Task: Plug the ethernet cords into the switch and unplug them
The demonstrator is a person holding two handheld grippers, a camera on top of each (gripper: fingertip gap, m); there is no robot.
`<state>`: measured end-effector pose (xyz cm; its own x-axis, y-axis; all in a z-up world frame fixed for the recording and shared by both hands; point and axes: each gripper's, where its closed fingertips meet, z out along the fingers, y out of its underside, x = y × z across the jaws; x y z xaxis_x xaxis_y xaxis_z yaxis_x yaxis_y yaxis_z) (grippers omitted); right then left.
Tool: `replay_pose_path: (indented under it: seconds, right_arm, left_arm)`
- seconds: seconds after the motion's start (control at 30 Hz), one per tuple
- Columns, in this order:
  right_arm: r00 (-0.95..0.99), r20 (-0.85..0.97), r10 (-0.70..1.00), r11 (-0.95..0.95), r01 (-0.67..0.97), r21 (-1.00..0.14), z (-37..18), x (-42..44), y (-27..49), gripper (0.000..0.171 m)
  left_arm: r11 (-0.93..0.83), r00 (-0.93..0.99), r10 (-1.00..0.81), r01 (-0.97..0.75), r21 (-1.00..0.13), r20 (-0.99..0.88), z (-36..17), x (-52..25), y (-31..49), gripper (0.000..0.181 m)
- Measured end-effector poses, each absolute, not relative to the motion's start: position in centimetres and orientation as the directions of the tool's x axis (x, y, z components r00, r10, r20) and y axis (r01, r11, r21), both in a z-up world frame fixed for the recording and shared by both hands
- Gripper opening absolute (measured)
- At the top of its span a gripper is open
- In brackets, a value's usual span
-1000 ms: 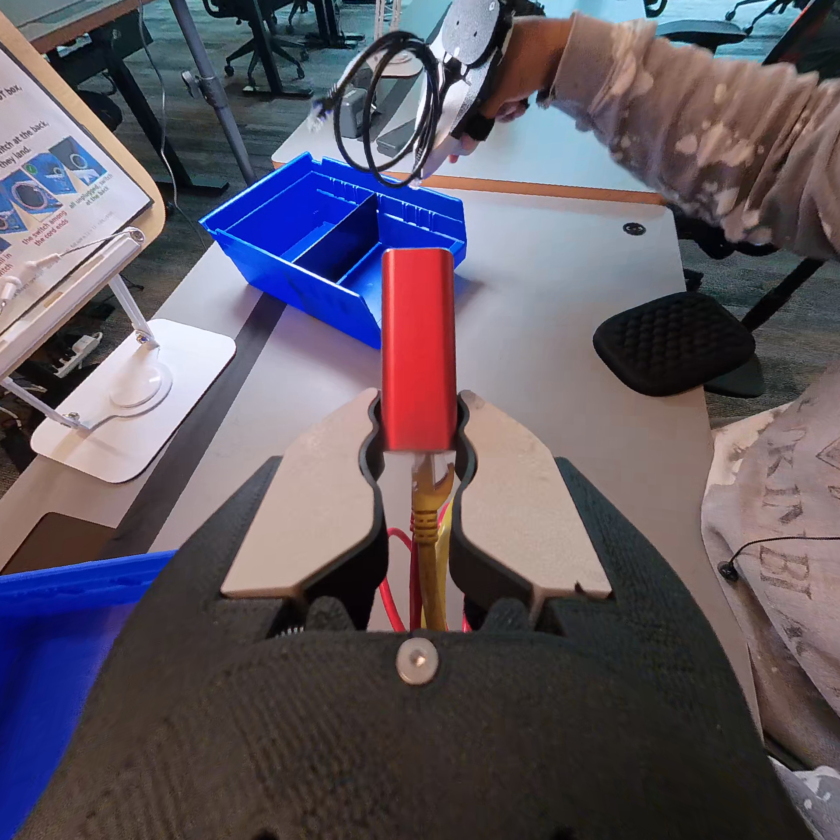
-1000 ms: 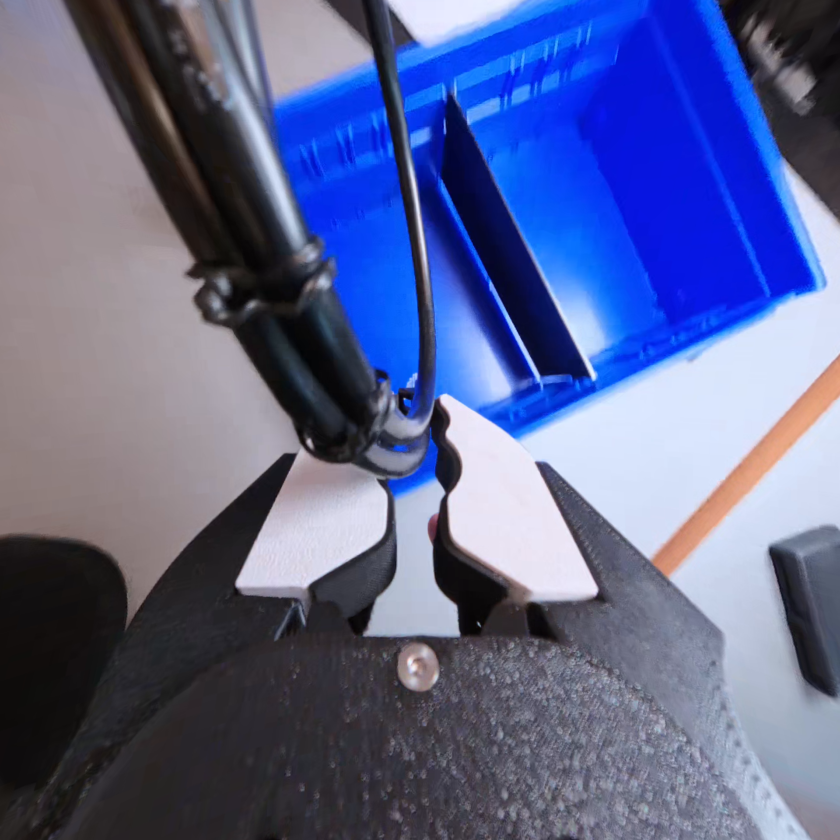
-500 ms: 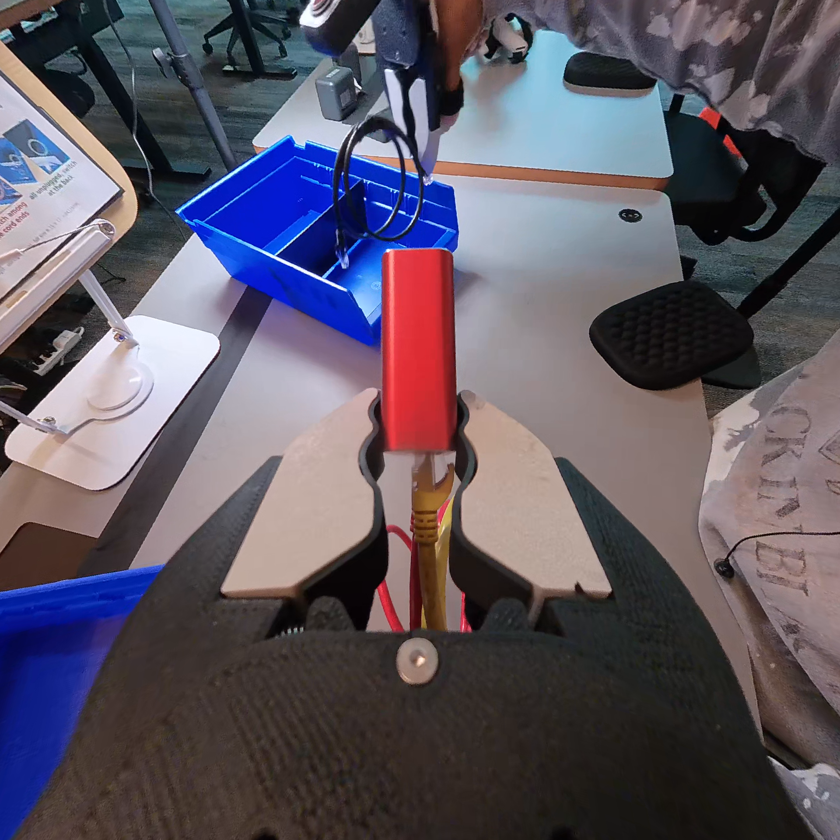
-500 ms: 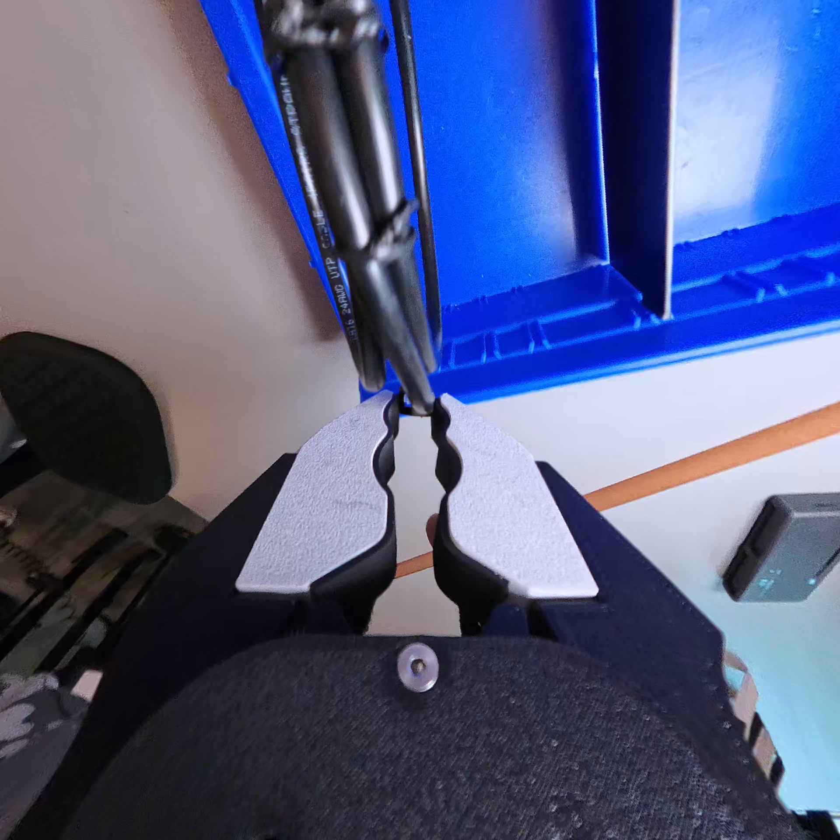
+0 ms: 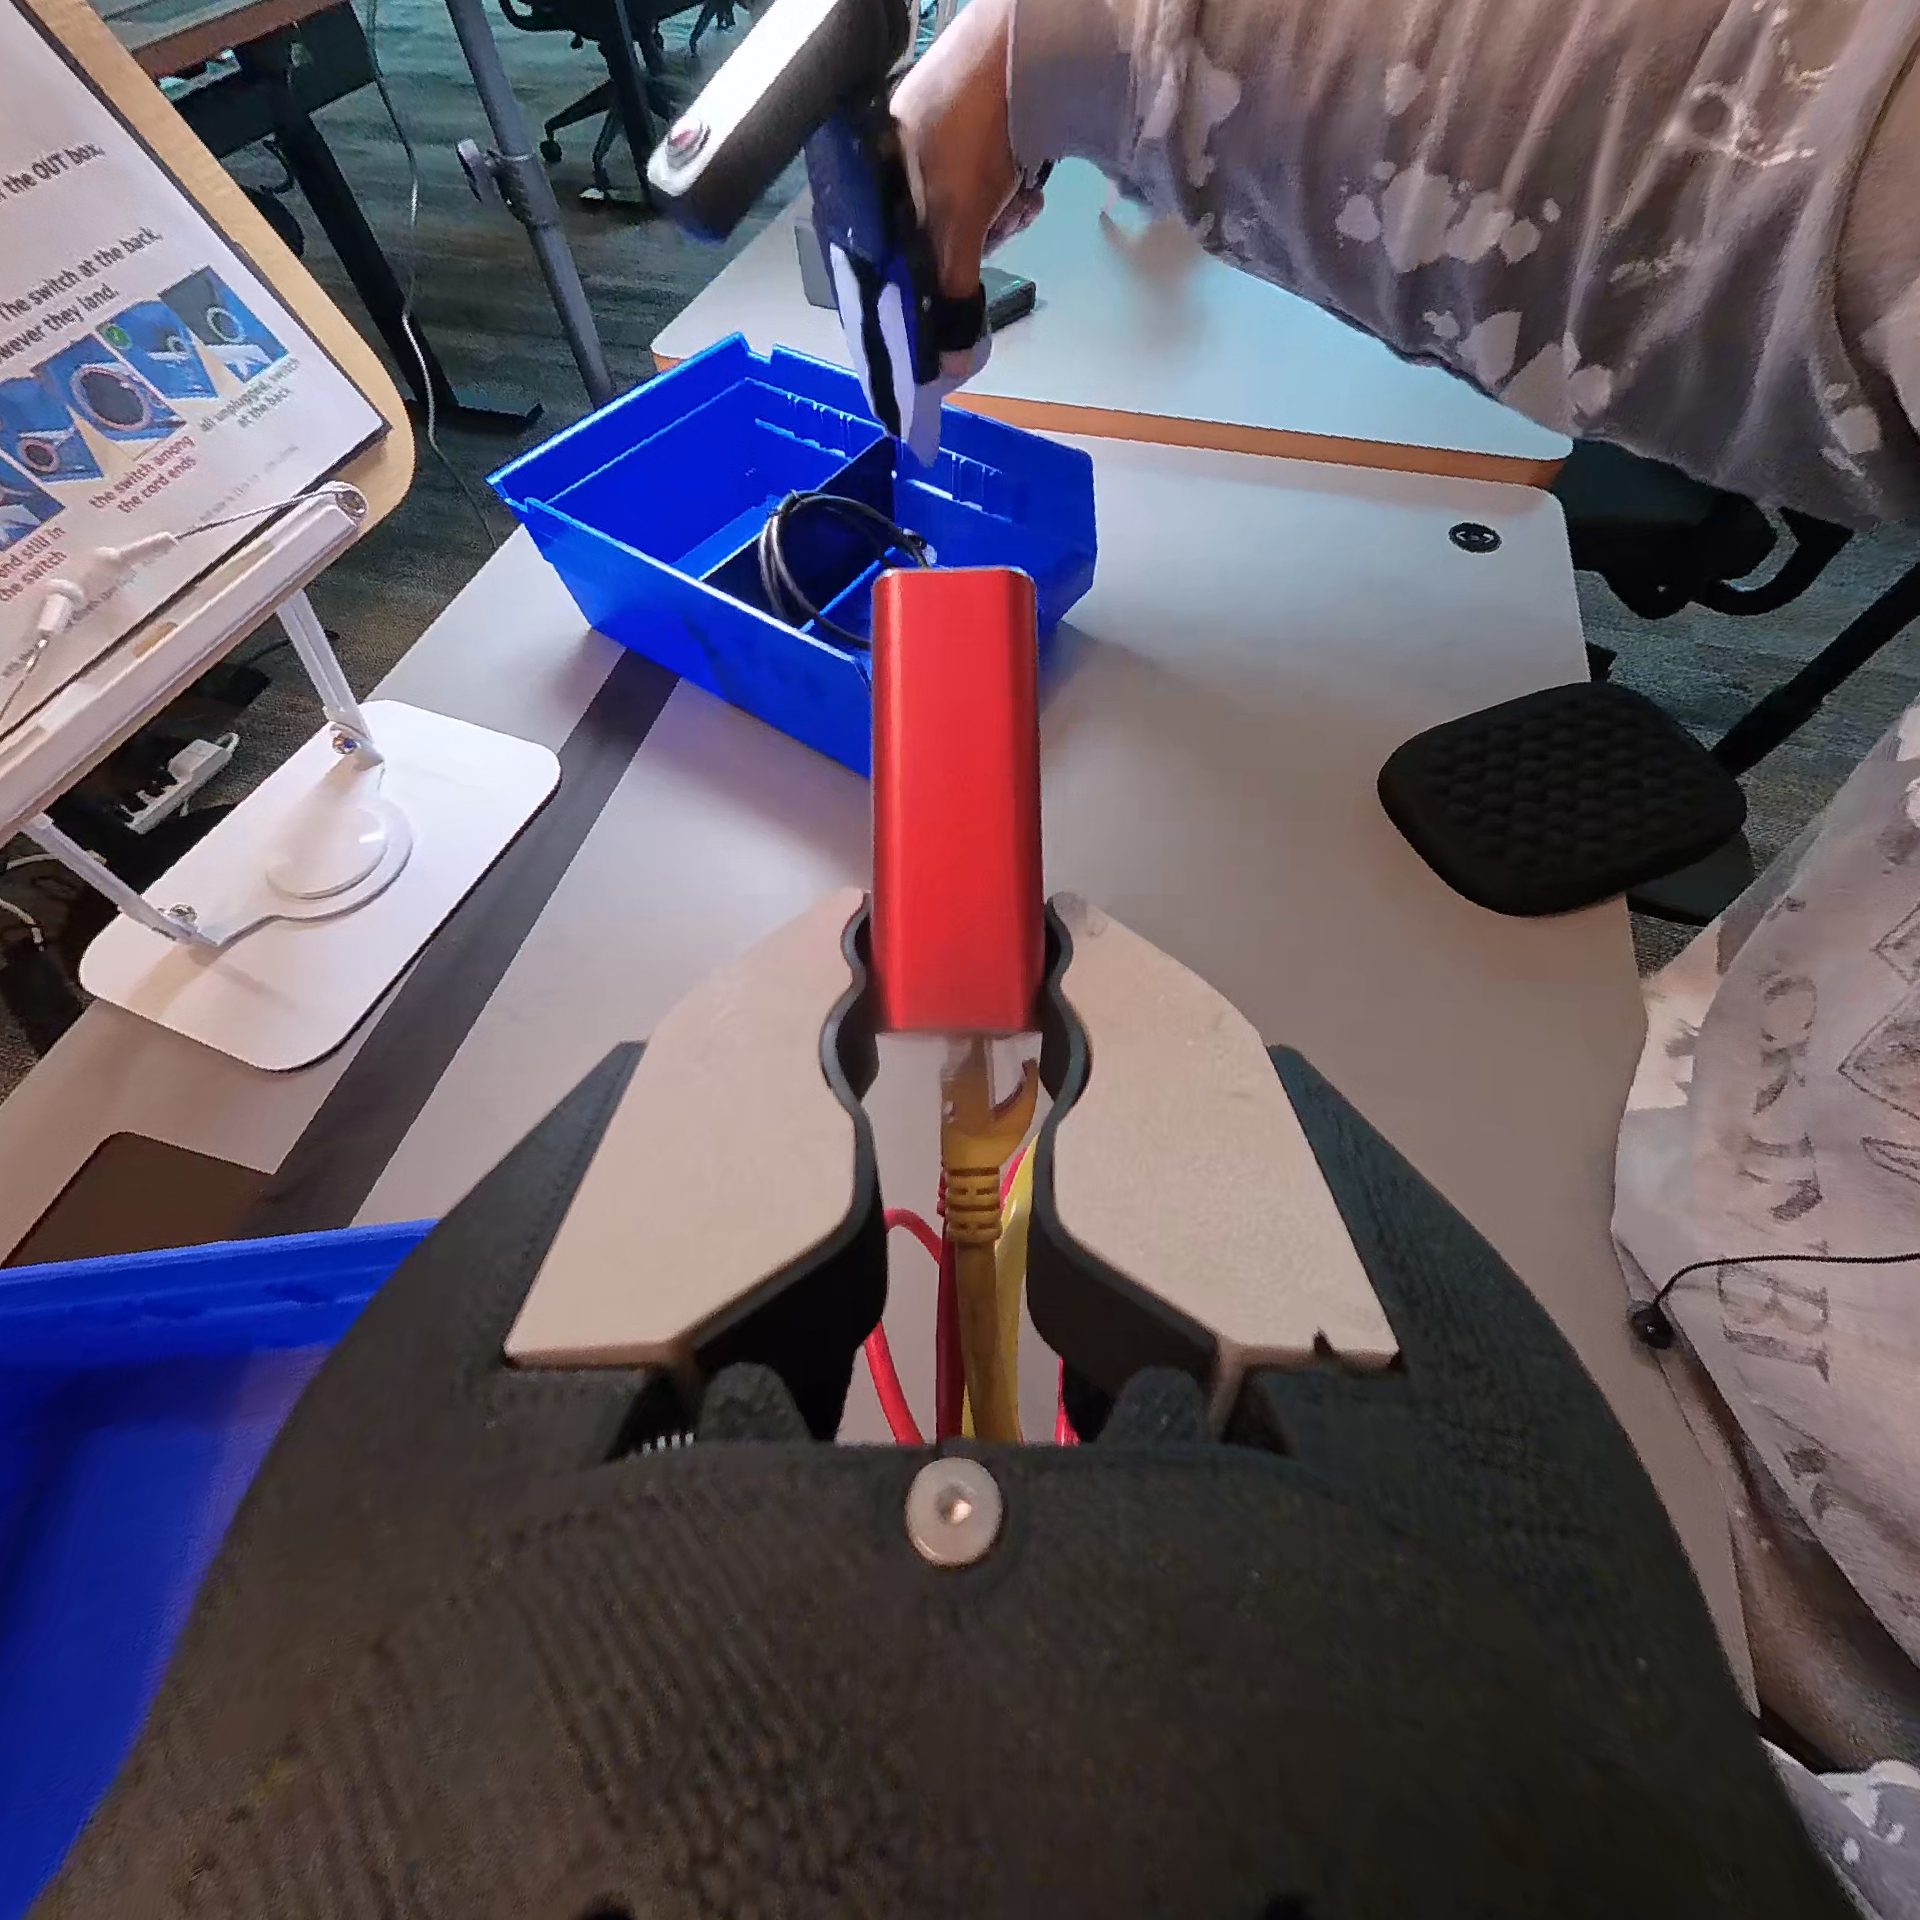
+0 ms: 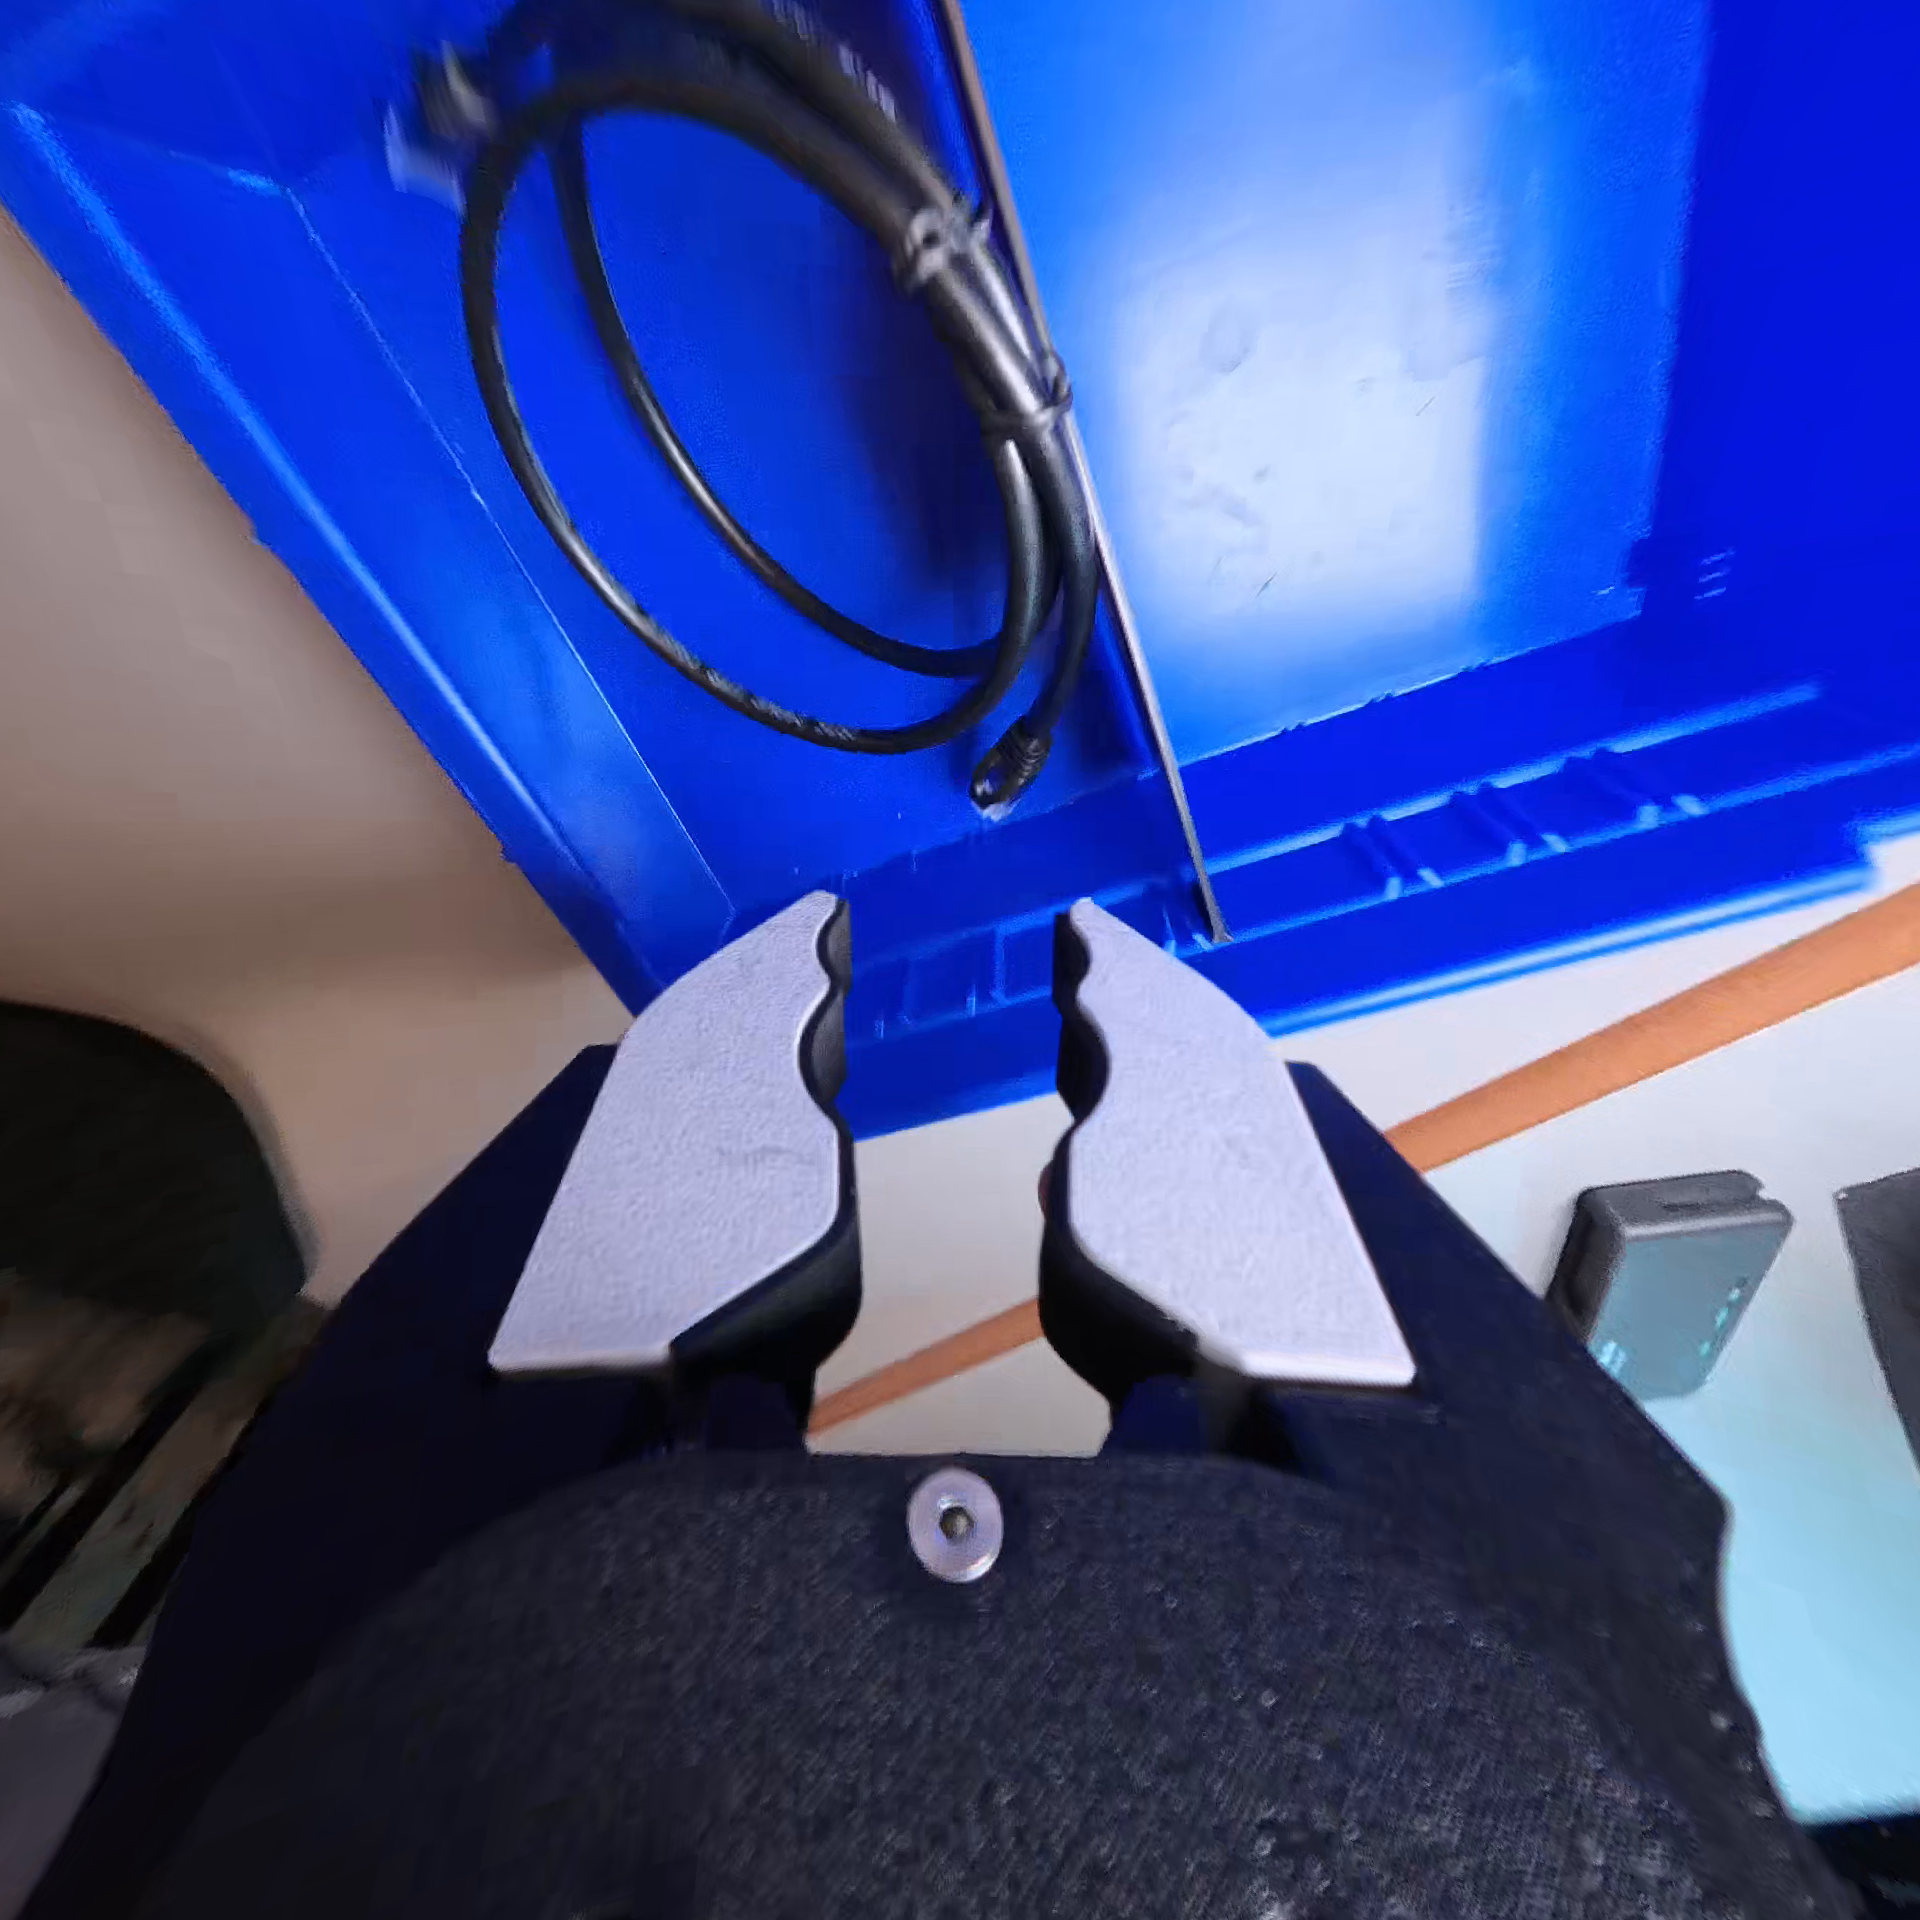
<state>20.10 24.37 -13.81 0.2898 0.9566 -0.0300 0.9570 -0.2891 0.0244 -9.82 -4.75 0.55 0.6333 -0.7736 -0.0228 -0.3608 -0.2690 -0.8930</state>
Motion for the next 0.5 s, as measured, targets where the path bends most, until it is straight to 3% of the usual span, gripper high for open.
replay_pose_path:
  seconds: [0.17,0.3,0.4,0.5]
  right_arm:
    - [0.193,0.025,0.981,-0.149,0.83,-0.538,-7.7,13.9,20.4,0.042]
    - [0.051,0.047,0.998,0.019,0.453,-0.892,-2.0,7.3,11.3,0.046]
    - [-0.088,-0.002,0.996,0.01,0.141,-0.99,1.2,3.5,3.5,0.047]
    - [-0.219,-0.061,0.974,-0.075,-0.056,-0.996,3.2,0.1,-2.4,0.047]
  left_arm:
    - [-0.239,0.628,-0.777,-0.342,-0.909,-0.032,1.2,-9.1,-4.4,0.028]
    - [-0.158,0.613,-0.789,-0.248,-0.956,-0.028,2.9,-7.4,-3.7,0.028]
    - [-0.059,0.567,-0.823,-0.155,-0.986,-0.04,4.7,-5.5,-4.1,0.028]
    - [0.055,0.498,-0.865,-0.03,-0.998,-0.062,6.8,-3.4,-5.1,0.028]
